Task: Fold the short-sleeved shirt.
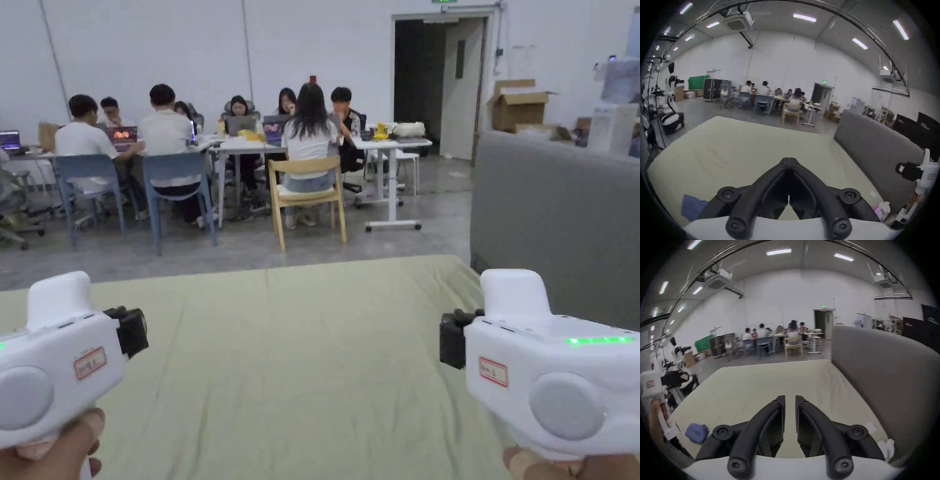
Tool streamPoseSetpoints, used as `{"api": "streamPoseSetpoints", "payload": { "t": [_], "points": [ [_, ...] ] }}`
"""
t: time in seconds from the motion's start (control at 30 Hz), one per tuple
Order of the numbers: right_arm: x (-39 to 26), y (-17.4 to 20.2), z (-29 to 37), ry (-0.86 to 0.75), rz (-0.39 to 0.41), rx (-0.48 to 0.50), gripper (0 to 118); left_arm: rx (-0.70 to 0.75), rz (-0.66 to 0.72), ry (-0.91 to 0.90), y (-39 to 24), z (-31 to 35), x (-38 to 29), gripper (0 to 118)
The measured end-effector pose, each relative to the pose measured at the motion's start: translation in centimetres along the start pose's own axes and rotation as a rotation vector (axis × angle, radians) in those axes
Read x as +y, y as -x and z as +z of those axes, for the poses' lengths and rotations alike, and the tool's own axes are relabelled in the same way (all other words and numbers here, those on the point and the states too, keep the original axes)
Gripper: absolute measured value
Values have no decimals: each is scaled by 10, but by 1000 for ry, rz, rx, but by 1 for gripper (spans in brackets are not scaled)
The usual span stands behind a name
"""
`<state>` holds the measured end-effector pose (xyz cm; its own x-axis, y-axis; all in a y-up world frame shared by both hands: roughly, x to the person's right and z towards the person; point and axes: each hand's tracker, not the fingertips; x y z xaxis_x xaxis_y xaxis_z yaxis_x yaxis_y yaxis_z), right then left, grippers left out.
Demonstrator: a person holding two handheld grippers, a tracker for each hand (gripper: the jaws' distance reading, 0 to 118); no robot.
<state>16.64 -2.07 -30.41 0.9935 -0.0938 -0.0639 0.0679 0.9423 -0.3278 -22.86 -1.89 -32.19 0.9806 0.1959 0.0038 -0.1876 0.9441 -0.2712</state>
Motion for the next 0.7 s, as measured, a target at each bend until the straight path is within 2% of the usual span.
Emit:
{"api": "streamPoseSetpoints", "payload": {
  "t": [0.13, 0.2, 0.37, 0.5, 0.57, 0.6, 0.63, 0.67, 0.7],
  "points": [
    [7, -62, 24, -72, -48, -132, 16, 3, -13, -5, -49, 12, -3, 0],
    [10, -69, 31, -76, -60, -108, 16, 4, -44, -11, -64, 13, -2, 0],
    [19, -49, 47, -111, -22, -61, 16, 25, -33, -53, -80, 39, 2, 0],
    [23, -28, 42, -136, 67, -36, 16, 46, -73, -81, -83, 51, 11, 0],
    [30, -19, 50, -151, 83, -16, 16, 53, -73, -90, -83, 58, 14, 0],
    [31, -17, 52, -161, 81, 0, 16, 57, -65, -94, -83, 61, 15, 7],
    [33, -16, 53, -178, 73, 16, 22, 68, -58, -123, -82, 65, 16, 44],
    [35, -15, 53, -180, 74, 19, 51, 95, -50, -162, -82, 67, 17, 103],
    [38, -11, 52, -172, 75, 8, 116, 123, -48, -160, -81, 67, 19, 118]
  ]
}}
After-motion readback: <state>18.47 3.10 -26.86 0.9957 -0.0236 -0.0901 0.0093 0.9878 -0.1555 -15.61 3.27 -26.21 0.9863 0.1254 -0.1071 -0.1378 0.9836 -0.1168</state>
